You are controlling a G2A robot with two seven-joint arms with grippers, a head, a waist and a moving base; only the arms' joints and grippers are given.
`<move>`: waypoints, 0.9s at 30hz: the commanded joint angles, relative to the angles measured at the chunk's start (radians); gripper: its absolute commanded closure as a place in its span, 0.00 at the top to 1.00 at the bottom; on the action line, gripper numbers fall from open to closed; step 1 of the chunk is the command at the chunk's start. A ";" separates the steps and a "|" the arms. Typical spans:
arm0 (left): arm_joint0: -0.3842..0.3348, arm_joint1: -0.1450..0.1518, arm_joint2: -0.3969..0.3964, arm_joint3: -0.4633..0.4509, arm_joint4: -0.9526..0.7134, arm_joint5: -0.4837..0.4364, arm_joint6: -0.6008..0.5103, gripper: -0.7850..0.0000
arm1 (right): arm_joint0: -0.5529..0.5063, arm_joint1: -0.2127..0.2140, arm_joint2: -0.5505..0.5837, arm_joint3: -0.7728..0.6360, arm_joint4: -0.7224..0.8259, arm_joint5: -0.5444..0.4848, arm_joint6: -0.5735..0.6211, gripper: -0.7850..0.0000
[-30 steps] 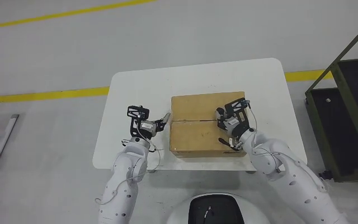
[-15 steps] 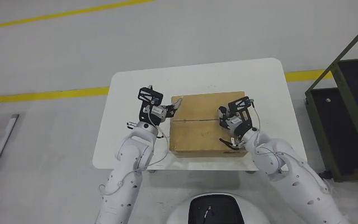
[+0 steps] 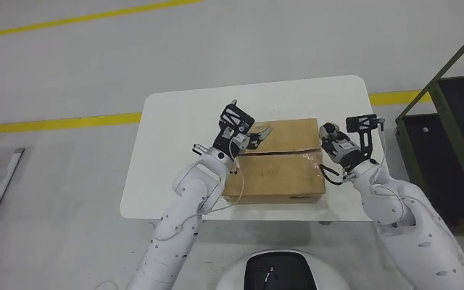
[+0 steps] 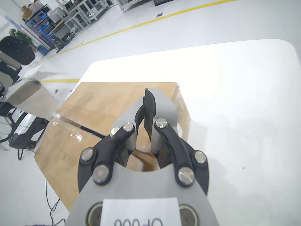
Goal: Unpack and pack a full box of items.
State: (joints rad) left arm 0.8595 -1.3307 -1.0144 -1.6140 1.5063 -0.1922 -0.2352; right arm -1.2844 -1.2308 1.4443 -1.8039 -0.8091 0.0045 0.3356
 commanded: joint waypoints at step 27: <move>-0.099 -0.080 0.157 0.084 0.031 0.044 -0.058 1.00 | -0.172 0.023 0.279 -0.064 0.229 -0.096 0.025 0.00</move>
State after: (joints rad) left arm 0.7451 -1.4159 -0.8323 -1.5134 1.5315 -0.1508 -0.2819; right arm -1.4602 -1.2080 1.7239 -1.8709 -0.5853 -0.0837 0.3571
